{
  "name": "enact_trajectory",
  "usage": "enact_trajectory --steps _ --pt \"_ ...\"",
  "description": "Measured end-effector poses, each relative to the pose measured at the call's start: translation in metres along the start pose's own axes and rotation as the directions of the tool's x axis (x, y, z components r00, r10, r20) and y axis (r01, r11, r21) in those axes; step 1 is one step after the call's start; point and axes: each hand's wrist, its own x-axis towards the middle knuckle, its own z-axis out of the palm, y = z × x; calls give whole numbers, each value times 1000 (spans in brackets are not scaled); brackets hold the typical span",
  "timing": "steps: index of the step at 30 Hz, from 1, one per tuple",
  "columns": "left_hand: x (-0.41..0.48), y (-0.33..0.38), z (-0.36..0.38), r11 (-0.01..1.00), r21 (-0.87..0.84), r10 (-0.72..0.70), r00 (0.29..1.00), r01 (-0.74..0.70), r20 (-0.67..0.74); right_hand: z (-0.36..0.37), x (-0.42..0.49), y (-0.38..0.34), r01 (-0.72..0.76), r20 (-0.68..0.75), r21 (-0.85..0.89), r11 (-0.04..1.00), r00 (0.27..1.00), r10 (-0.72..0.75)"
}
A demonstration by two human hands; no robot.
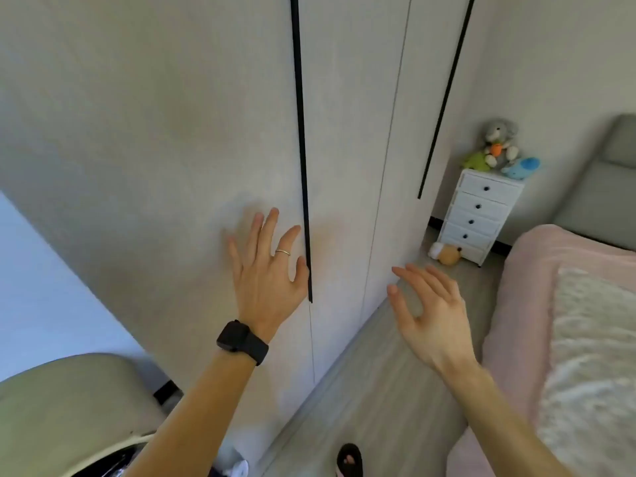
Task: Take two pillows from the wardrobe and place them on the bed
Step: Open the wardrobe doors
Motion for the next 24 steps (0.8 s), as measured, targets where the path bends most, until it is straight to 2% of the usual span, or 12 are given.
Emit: enact_trajectory --steps 2,4,7,10,13,16,19,24 --pt "23 7 21 995 95 -8 997 15 -73 18 36 8 20 7 57 998 1000 -20" --pt "48 15 42 987 160 -22 997 34 -77 41 77 17 69 40 65 996 997 -72" --pt "76 16 75 973 212 -62 991 86 -118 74 131 27 213 31 55 975 976 -215" --pt "98 18 103 953 245 -139 977 176 -161 102 178 34 281 -25 78 957 960 -280" --pt "110 19 125 925 283 -186 950 255 -252 129 214 31 368 -18 130 921 929 -369" --pt "120 18 140 900 315 -184 917 302 -354 155 242 28 469 -3 143 871 881 -474" --pt "127 26 150 865 324 -248 888 382 -387 184 267 30 565 1 135 814 821 -571" --pt "135 41 160 807 306 -387 844 505 -372 236 296 48 759 -133 155 632 650 -748"
